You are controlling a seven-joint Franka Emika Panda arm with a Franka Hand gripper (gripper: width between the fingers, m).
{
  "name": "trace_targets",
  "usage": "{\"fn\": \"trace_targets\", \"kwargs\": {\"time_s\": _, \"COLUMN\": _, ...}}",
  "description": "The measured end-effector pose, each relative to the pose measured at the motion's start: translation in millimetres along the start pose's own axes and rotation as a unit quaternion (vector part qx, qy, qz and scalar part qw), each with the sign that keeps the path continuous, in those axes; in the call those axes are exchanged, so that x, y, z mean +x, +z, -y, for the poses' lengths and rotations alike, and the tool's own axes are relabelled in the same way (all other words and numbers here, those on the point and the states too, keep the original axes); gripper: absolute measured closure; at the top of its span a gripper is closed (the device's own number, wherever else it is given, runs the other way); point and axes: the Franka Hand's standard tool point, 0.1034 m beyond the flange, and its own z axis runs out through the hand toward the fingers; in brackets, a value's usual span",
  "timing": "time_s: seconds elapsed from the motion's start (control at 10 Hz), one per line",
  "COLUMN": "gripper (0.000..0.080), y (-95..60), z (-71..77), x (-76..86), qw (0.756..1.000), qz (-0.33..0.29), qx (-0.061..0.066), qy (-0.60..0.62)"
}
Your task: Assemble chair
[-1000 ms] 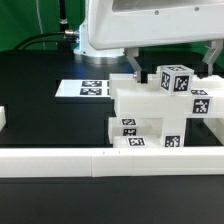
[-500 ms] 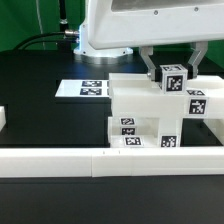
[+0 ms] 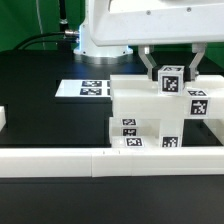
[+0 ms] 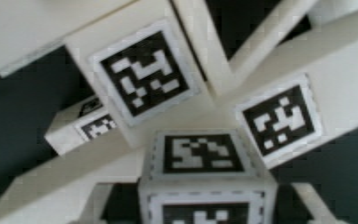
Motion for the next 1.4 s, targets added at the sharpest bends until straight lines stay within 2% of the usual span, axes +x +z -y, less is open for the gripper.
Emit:
{"fn": "trace_targets", "kwargs": {"time_s": 0.3, "gripper": 0.0515, "y": 1.0, "z": 4.4, "x": -0.6, "qw": 0.985, "qz": -0.01, "qx": 0.006, "qy": 0.175}}
{"fn": "trace_targets", "kwargs": {"time_s": 0.5, "gripper": 0.0515, "y": 0.8, "z": 5.9, "x": -1.3, "qw": 0.974, "qz": -0.008, "qx": 0.008, "qy": 0.224}}
{"fn": "trace_targets", "kwargs": {"time_s": 0.6, "gripper": 0.0515, "y": 1.2, "z": 5.9, "x": -1.5, "qw": 0.978, "qz": -0.008, "qx": 0.007, "qy": 0.211}}
{"fn": "trace_targets", "kwargs": {"time_s": 0.7, "gripper": 0.0416, "y": 1.3, "z": 5.5, "x": -1.3, "qw": 0.981, "qz": -0.008, "qx": 0.008, "qy": 0.194}}
{"fn": "trace_targets", "kwargs": {"time_s": 0.8, "gripper": 0.0234, "y": 0.8, "z": 4.8, "x": -0.1, "qw": 0.984, "qz": -0.007, "qx": 0.009, "qy": 0.18}}
{"fn": "trace_targets", "kwargs": {"time_s": 0.9, "gripper": 0.0234, "y": 0.7, "z": 4.3, "x": 0.2, "qw": 0.992, "qz": -0.008, "qx": 0.008, "qy": 0.128}}
{"fn": "trace_targets", "kwargs": {"time_s": 1.0, "gripper": 0.0167, "y": 0.7, "z": 5.0, "x": -0.6, "qw": 0.998, "qz": -0.007, "qx": 0.007, "qy": 0.066}}
{"fn": "trace_targets", "kwargs": {"time_s": 1.4, "gripper": 0.0151, "y": -1.1, "z": 5.4, "x": 0.8, "qw": 0.995, "qz": -0.003, "qx": 0.005, "qy": -0.102}}
